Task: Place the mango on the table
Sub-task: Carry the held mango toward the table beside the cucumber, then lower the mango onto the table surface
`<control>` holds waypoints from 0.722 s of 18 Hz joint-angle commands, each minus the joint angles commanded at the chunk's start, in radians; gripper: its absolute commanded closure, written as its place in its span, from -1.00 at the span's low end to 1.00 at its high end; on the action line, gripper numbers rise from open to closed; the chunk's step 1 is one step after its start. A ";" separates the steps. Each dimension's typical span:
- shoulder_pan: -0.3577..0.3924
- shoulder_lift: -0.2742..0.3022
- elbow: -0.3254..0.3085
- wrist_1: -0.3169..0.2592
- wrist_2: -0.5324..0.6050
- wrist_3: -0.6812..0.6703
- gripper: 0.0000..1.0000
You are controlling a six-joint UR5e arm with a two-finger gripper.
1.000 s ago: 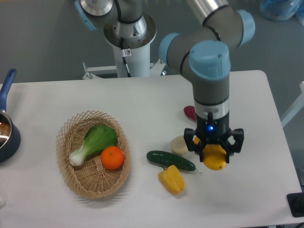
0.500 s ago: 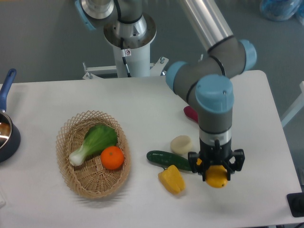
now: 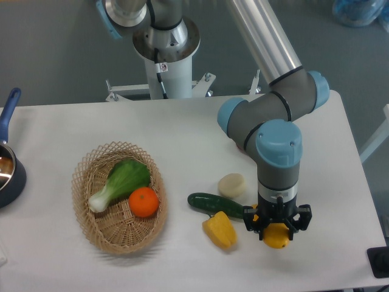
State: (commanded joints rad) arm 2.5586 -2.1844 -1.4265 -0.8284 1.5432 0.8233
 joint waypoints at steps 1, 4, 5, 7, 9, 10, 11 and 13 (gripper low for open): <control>0.002 0.002 -0.012 0.000 0.000 0.040 0.00; 0.023 0.003 -0.034 0.000 0.000 0.157 0.00; 0.029 0.005 -0.043 0.000 0.000 0.186 0.00; 0.044 0.005 -0.061 0.002 0.000 0.233 0.00; 0.060 0.009 -0.068 0.002 -0.002 0.249 -0.01; 0.061 0.011 -0.068 0.002 -0.003 0.249 -0.01; 0.061 0.011 -0.072 0.002 -0.003 0.249 -0.01; 0.061 0.012 -0.087 0.002 -0.003 0.247 -0.01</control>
State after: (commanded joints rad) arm 2.6200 -2.1721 -1.5140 -0.8268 1.5401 1.0707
